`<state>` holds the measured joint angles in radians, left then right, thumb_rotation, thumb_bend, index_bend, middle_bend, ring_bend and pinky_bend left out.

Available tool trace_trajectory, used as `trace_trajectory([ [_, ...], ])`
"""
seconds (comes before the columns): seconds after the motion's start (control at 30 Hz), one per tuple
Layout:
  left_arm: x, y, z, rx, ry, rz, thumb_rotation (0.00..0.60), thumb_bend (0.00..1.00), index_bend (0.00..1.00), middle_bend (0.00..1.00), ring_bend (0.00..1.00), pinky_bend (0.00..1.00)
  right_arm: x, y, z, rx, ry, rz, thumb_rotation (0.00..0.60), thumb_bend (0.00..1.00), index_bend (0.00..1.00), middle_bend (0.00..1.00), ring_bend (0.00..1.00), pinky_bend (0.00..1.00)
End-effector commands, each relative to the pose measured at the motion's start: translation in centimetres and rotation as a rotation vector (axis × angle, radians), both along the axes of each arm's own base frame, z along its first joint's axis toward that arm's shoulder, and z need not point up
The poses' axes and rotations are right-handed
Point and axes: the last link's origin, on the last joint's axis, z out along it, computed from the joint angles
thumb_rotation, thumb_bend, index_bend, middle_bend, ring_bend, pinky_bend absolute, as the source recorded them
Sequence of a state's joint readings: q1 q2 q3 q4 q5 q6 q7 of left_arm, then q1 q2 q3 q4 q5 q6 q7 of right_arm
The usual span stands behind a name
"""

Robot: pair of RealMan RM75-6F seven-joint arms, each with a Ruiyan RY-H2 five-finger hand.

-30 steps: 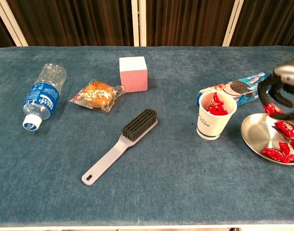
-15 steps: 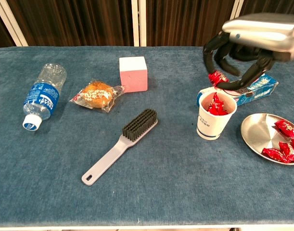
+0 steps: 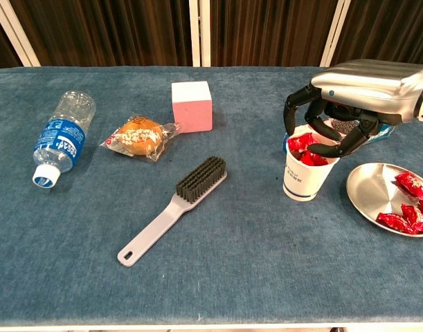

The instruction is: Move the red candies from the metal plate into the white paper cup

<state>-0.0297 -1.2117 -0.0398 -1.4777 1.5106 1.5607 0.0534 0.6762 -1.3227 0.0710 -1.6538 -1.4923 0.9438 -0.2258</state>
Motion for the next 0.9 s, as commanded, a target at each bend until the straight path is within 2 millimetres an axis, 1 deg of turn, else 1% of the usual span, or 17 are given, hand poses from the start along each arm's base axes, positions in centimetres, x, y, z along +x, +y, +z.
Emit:
trace_trajectory([
  [0.03,0.0,0.0,0.0,0.001,0.001,0.001,0.600,0.00,0.10,0.06,0.00,0.00,-0.2,0.2,0.2,-0.004,0.000,0.004,0.600,0.51,0.42,0.81,0.96,1.00],
  [0.13,0.0,0.0,0.1,0.001,0.000,0.001,0.600,0.00,0.10,0.06,0.00,0.00,-0.3,0.5,1.0,-0.022,-0.030,-0.003,0.600,0.50,0.40,0.81,0.96,1.00],
  [0.23,0.0,0.1,0.1,-0.001,0.001,0.000,0.600,0.00,0.10,0.06,0.00,0.00,-1.0,0.7,3.1,-0.094,-0.066,-0.018,0.600,0.49,0.40,0.81,0.96,1.00],
  [0.27,0.0,0.2,0.1,-0.003,0.002,-0.001,0.600,0.00,0.10,0.06,0.00,0.00,-1.5,0.7,4.3,-0.143,-0.073,-0.031,0.600,0.48,0.40,0.81,0.95,1.00],
  [0.33,0.0,0.3,0.1,-0.003,0.003,-0.004,0.600,0.00,0.10,0.06,0.00,0.00,-2.5,0.9,6.2,-0.232,-0.081,-0.058,0.600,0.45,0.40,0.80,0.88,1.00],
  [0.37,0.1,0.4,0.1,-0.004,0.003,-0.006,0.600,0.00,0.10,0.06,0.00,0.00,-3.4,1.1,7.4,-0.290,-0.082,-0.081,0.600,0.45,0.39,0.77,0.83,1.00],
  [0.4,0.1,0.5,0.2,-0.004,0.003,-0.007,0.600,0.00,0.10,0.06,0.00,0.00,-4.0,1.3,8.4,-0.330,-0.079,-0.099,0.600,0.44,0.38,0.72,0.75,0.97],
  [0.43,0.1,0.5,0.2,-0.005,0.004,-0.008,0.600,0.00,0.10,0.06,0.00,0.00,-4.7,1.6,9.2,-0.363,-0.076,-0.118,0.600,0.44,0.36,0.65,0.66,0.92],
  [0.47,0.1,0.6,0.2,-0.007,0.004,-0.009,0.600,0.00,0.10,0.06,0.00,0.00,-5.6,2.0,10.3,-0.399,-0.070,-0.139,0.600,0.44,0.33,0.55,0.53,0.79],
  [0.5,0.2,0.7,0.2,-0.008,0.004,-0.010,0.600,0.00,0.10,0.06,0.00,0.00,-6.3,2.4,11.1,-0.430,-0.059,-0.153,0.600,0.44,0.28,0.43,0.35,0.57],
  [0.53,0.2,0.7,0.1,-0.009,0.004,-0.012,0.600,0.00,0.10,0.06,0.00,0.00,-7.0,2.9,11.9,-0.458,-0.046,-0.164,0.600,0.44,0.24,0.36,0.26,0.45],
  [0.57,0.3,0.8,0.1,-0.010,0.004,-0.014,0.600,0.00,0.10,0.06,0.00,0.00,-7.8,3.6,12.7,-0.489,-0.037,-0.180,0.600,0.44,0.17,0.26,0.14,0.29],
  [0.6,0.3,0.8,0.1,-0.010,0.004,-0.015,0.600,0.00,0.10,0.06,0.00,0.00,-8.3,4.2,13.3,-0.507,-0.037,-0.192,0.600,0.44,0.10,0.18,0.05,0.17],
  [0.67,0.5,0.9,0.0,-0.010,0.001,-0.018,0.600,0.00,0.10,0.06,0.00,0.00,-9.3,5.8,14.3,-0.536,-0.053,-0.222,0.600,0.44,0.04,0.11,0.00,0.08],
  [0.7,0.5,0.9,0.0,-0.011,0.000,-0.018,0.600,0.00,0.10,0.06,0.00,0.00,-9.8,6.6,14.6,-0.547,-0.061,-0.235,0.600,0.44,0.02,0.09,0.00,0.07],
  [0.73,0.5,0.9,0.0,-0.011,-0.002,-0.017,0.600,0.00,0.10,0.06,0.00,0.00,-10.4,7.5,14.9,-0.556,-0.071,-0.257,0.600,0.44,0.01,0.09,0.00,0.06],
  [0.9,0.5,0.4,0.1,-0.007,0.000,-0.012,0.600,0.00,0.10,0.06,0.00,0.00,-12.3,11.0,15.2,-0.558,-0.127,-0.323,0.600,0.44,0.01,0.08,0.00,0.06],
])
